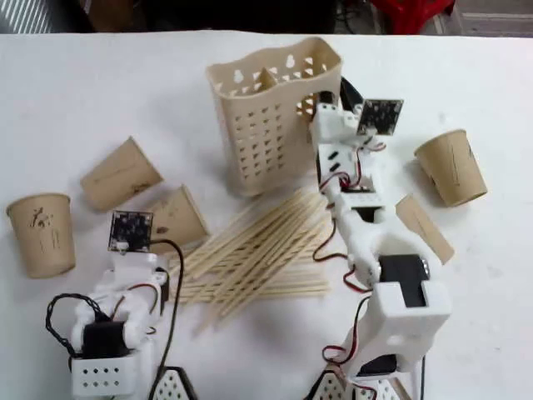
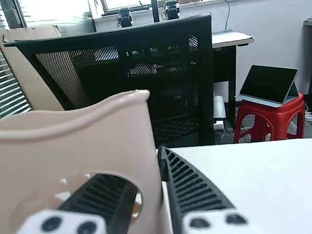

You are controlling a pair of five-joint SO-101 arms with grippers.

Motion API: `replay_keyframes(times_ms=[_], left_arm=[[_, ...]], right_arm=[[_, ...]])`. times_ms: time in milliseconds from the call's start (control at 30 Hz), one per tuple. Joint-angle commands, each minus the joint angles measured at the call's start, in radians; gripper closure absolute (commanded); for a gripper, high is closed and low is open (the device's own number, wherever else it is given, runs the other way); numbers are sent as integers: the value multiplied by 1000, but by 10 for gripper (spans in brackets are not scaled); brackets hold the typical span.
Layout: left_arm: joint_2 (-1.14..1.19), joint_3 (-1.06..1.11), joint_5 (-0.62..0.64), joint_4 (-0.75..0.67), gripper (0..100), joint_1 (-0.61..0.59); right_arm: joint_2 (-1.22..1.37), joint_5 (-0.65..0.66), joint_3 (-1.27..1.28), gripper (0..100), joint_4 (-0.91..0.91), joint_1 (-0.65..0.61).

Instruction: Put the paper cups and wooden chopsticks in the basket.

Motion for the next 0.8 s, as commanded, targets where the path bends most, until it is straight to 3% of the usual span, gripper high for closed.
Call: replay_keyframes(times_ms=[0, 67, 267, 633, 767], left_arm=[[-5, -2, -8, 6, 890, 5], [-5, -2, -8, 6, 890, 5], [-5, -2, -8, 6, 890, 5], [-5, -2, -8, 6, 890, 5], [-5, -2, -8, 6, 890, 5]], right_arm=[[-102, 89, 124, 865, 25, 2], [-143, 114, 190, 822, 33, 1], [-294, 118, 282, 819, 125, 10], [-837, 120, 281, 815, 923, 65], [-1024, 285, 281, 817, 1221, 74]])
